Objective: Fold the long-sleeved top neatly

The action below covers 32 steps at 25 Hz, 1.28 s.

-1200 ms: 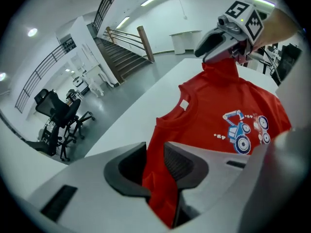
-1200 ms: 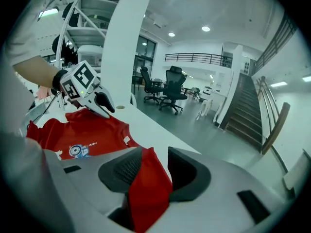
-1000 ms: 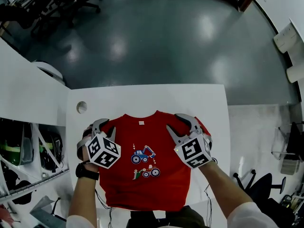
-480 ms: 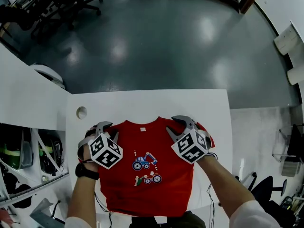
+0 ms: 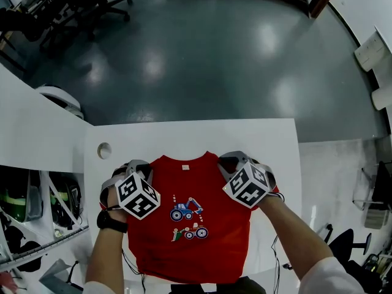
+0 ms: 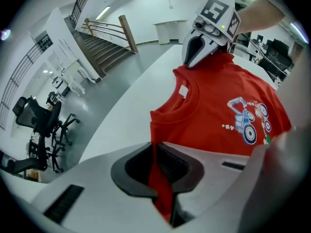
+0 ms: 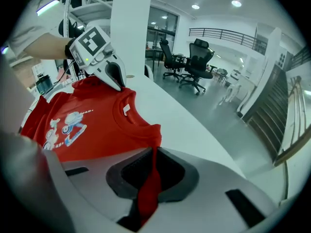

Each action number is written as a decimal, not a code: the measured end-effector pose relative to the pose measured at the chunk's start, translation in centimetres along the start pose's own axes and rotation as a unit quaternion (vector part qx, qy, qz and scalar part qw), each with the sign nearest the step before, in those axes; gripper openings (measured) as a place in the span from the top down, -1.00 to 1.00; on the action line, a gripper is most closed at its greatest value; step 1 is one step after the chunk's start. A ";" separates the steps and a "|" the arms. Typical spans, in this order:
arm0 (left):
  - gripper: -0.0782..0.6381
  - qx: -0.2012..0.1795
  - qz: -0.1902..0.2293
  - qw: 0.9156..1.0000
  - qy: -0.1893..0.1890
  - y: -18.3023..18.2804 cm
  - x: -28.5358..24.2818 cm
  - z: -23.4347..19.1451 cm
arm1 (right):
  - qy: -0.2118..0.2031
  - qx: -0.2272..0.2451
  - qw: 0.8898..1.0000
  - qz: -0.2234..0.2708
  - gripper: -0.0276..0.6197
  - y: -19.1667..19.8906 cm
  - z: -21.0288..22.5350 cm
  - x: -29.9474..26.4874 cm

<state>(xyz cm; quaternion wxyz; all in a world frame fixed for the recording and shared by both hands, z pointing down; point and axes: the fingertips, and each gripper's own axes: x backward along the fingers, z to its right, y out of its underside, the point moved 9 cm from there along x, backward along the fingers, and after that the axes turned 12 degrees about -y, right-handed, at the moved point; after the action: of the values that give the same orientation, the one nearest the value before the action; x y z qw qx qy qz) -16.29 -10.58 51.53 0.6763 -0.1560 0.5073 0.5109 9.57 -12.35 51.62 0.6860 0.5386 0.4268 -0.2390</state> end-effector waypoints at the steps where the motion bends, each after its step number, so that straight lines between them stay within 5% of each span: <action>1: 0.68 0.001 0.000 1.000 -0.003 -0.1 -0.1 -0.2 | 0.002 0.001 1.000 0.000 0.78 0.0 0.2 0.0; 19: 0.67 0.036 0.002 0.998 -0.049 -1.6 -1.9 -2.8 | 0.027 0.018 0.999 0.007 0.78 -1.9 4.1 -0.8; 25: 0.55 0.054 0.022 0.996 -0.071 -1.8 -0.7 -2.9 | 0.058 0.010 0.996 0.063 0.64 -2.3 3.8 2.1; 29: 0.50 0.061 0.045 0.994 -0.081 -2.5 1.1 -2.4 | 0.093 0.035 0.992 0.075 0.59 -2.6 2.9 5.4; 32: 0.49 0.051 0.056 0.994 -0.078 -3.0 2.5 -1.3 | 0.083 0.077 0.993 0.040 0.59 -2.5 1.1 6.6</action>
<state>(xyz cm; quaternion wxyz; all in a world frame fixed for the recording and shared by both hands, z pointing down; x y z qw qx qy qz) -14.50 -11.52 47.90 0.6910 -0.0527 0.4863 0.5322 11.39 -13.24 44.83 0.6137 0.6243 0.4410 -0.1978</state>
